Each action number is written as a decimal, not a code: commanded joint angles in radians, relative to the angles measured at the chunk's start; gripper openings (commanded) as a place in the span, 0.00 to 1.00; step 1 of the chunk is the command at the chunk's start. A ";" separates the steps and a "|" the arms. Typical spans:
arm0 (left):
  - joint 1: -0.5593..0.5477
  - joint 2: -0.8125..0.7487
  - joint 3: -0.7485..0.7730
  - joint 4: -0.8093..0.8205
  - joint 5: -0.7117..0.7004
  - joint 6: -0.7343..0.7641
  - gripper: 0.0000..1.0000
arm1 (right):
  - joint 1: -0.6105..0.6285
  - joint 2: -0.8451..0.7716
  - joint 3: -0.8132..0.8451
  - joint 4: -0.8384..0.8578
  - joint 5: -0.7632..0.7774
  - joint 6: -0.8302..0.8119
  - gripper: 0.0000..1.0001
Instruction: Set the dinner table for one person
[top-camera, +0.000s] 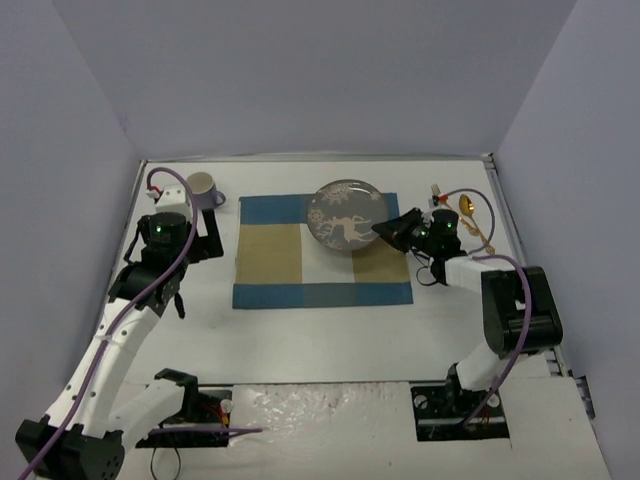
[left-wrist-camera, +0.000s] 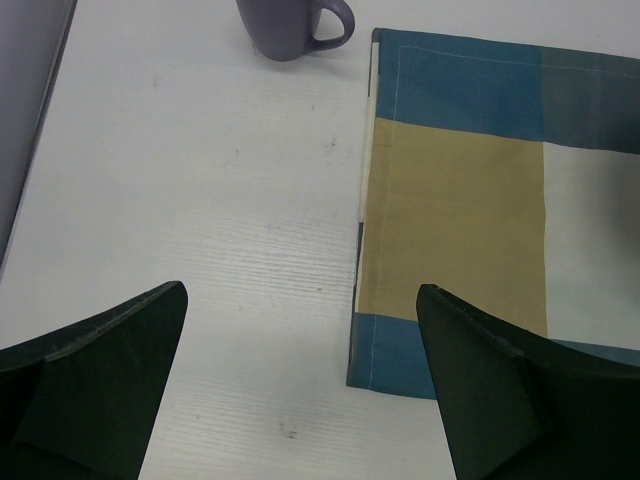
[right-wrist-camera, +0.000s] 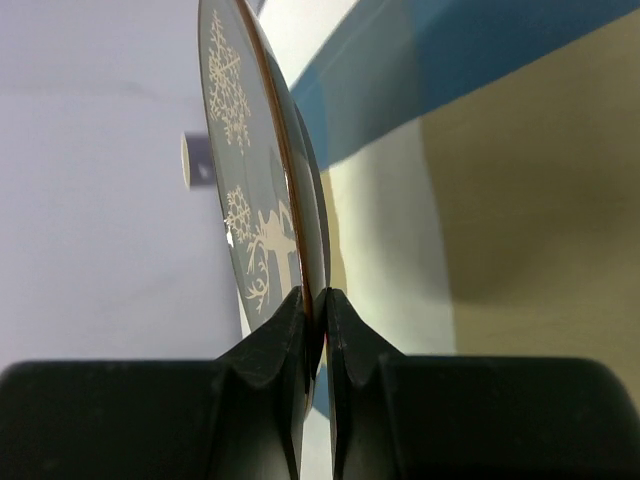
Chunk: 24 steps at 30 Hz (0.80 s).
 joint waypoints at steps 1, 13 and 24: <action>0.005 -0.006 0.015 0.058 -0.005 0.016 0.97 | 0.096 0.055 0.122 0.240 -0.071 -0.006 0.00; 0.005 -0.006 0.013 0.059 -0.002 0.016 0.97 | 0.179 0.235 0.145 0.409 -0.119 0.060 0.00; 0.005 -0.006 0.013 0.058 -0.004 0.017 0.97 | 0.188 0.291 0.116 0.448 -0.123 0.071 0.00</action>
